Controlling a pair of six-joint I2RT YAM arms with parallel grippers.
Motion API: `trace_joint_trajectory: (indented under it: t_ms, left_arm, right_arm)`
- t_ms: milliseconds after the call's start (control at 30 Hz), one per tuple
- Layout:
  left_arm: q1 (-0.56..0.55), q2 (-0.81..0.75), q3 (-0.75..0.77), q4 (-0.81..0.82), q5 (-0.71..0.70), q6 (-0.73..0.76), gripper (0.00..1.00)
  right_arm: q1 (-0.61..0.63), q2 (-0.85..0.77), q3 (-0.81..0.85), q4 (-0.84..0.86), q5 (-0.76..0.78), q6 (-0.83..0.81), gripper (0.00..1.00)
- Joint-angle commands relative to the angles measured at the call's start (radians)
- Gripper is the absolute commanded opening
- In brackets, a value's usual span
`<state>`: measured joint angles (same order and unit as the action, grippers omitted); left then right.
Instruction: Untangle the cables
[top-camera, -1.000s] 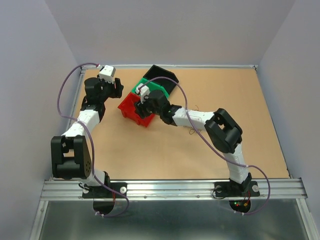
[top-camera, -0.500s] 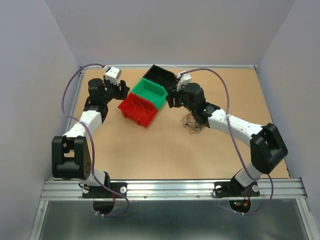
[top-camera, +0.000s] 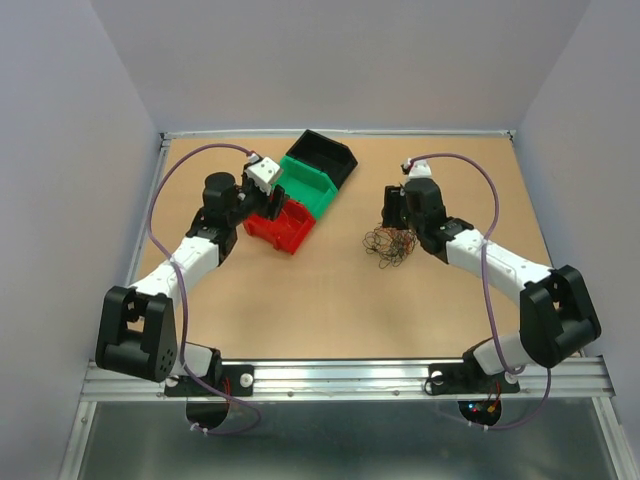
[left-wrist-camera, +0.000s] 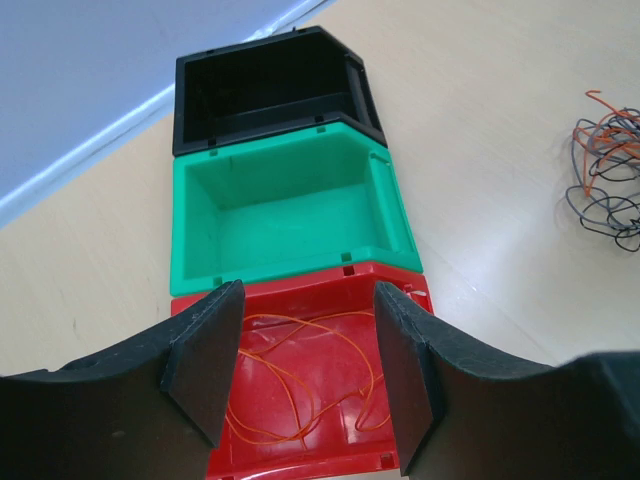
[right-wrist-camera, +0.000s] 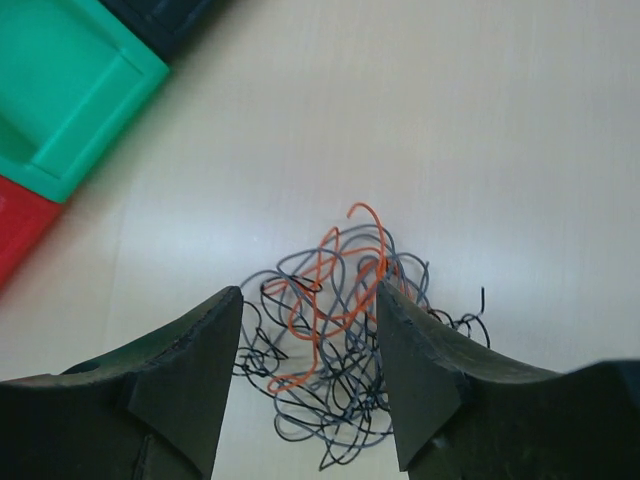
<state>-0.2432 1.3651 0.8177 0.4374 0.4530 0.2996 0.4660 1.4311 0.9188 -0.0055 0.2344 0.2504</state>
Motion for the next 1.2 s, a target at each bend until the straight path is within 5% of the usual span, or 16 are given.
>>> trace_joint_trajectory:
  t_ms: [0,233,800,833,1000,1167]
  left_arm:
    - [-0.03,-0.064,-0.032,0.07,0.035,0.07,0.66]
    - [-0.039,-0.057,-0.034,0.073,0.018,0.078,0.66]
    - [-0.045,-0.066,-0.04,0.073,0.012,0.082,0.66]
    - [-0.045,-0.064,-0.038,0.073,0.012,0.082,0.66]
    - [-0.048,-0.066,-0.04,0.073,0.012,0.084,0.66]
    - [-0.065,-0.08,-0.048,0.069,0.032,0.096,0.66]
  right_arm:
    - [-0.026,0.023,0.008,-0.076,0.065,0.024,0.62]
    - [-0.056,0.028,-0.023,-0.136,0.118,0.076,0.69]
    - [-0.072,0.13,-0.003,-0.16,0.109,0.145,0.58]
    - [-0.072,0.137,0.002,-0.162,0.105,0.144,0.56]
    - [-0.072,0.129,0.012,-0.16,0.059,0.135,0.02]
    - [-0.066,-0.053,-0.052,-0.079,-0.073,0.099,0.01]
